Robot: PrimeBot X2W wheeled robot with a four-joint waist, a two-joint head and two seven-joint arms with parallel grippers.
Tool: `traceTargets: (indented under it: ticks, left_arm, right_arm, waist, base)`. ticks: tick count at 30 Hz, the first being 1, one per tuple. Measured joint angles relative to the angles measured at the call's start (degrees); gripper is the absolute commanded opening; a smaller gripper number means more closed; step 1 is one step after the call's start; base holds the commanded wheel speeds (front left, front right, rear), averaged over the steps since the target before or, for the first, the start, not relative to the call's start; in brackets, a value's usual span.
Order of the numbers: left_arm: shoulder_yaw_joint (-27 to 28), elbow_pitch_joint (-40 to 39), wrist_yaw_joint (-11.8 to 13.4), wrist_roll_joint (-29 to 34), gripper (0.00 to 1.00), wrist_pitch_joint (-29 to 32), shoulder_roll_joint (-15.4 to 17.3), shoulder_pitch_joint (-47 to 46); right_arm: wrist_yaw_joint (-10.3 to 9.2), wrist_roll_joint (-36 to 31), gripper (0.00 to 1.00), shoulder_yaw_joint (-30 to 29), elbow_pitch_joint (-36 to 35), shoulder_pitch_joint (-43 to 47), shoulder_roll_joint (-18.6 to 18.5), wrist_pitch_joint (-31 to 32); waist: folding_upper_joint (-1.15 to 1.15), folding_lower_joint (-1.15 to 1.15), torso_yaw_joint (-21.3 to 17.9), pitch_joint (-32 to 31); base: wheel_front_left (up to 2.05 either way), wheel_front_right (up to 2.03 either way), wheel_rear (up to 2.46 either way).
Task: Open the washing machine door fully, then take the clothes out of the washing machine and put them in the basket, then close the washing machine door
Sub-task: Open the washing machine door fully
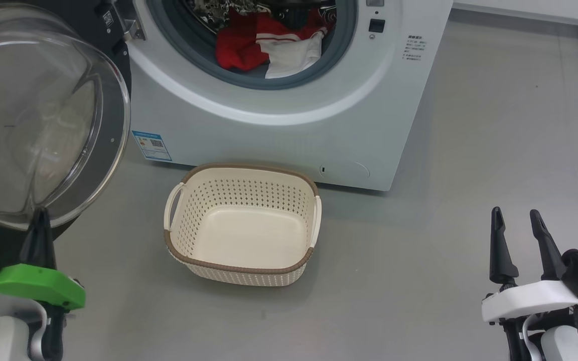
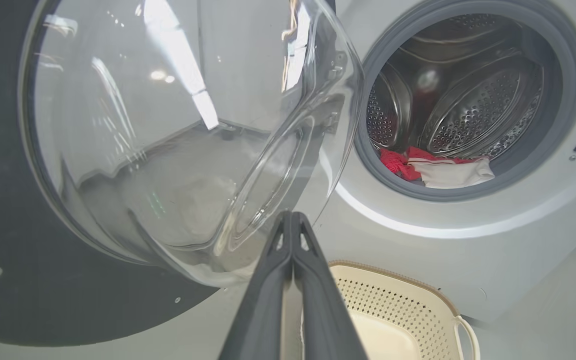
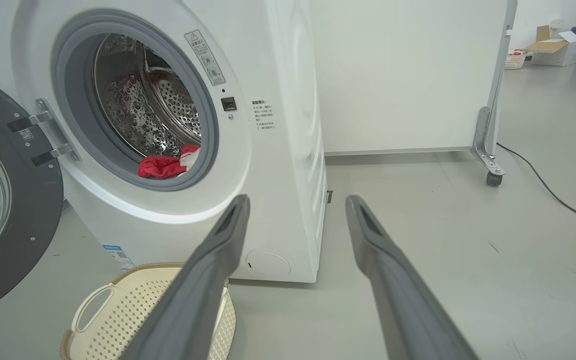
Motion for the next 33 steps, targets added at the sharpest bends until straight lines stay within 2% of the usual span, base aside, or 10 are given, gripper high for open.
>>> traceTargets:
  ticks: [12,25,26,27,28,33]
  left_arm:
    - [-2.5,-4.9,0.0,0.4,0.00,-0.6,-2.7,4.8]
    - [-3.4,-9.0,0.0,1.5,0.00,-1.1,-4.1,7.3]
    - [-3.4,-9.4,0.0,1.6,0.08,-1.2,-4.2,7.5]
    - [-3.4,-9.7,0.0,1.6,0.65,-1.5,-4.3,7.6]
    - [-3.4,-10.2,0.0,1.9,1.00,-1.6,-4.4,7.8]
    - [-3.2,-11.0,0.0,2.0,1.00,-1.6,-4.6,8.5]
  right_arm:
    - [-0.01,0.1,1.00,-0.6,-2.2,1.3,0.2,-0.2]
    - [-0.01,0.1,1.00,-1.0,-3.0,2.3,0.3,-0.3]
    - [-0.01,0.1,1.00,-0.9,-3.0,2.4,0.3,-0.3]
    - [-0.01,0.1,1.00,-0.9,-3.0,2.4,0.3,-0.3]
    - [-0.01,0.1,1.00,-0.9,-3.0,2.5,0.3,-0.4]
    - [0.00,0.1,1.00,-0.7,-3.0,2.7,0.3,-0.4]
  waist:
    - [0.00,0.00,-3.5,-2.1]
    - [0.00,0.00,-4.6,-2.2]
    - [0.00,0.00,-4.6,-2.3]
    - [0.00,0.00,-4.7,-2.3]
    - [0.00,0.00,-4.7,-2.3]
    - [0.00,0.00,-4.9,-2.6]
  base:
    - [0.00,0.00,0.00]
    - [0.00,0.00,0.00]
    - [0.00,0.00,0.00]
    - [0.00,0.00,0.00]
    - [0.00,0.00,0.00]
    - [0.00,0.00,0.00]
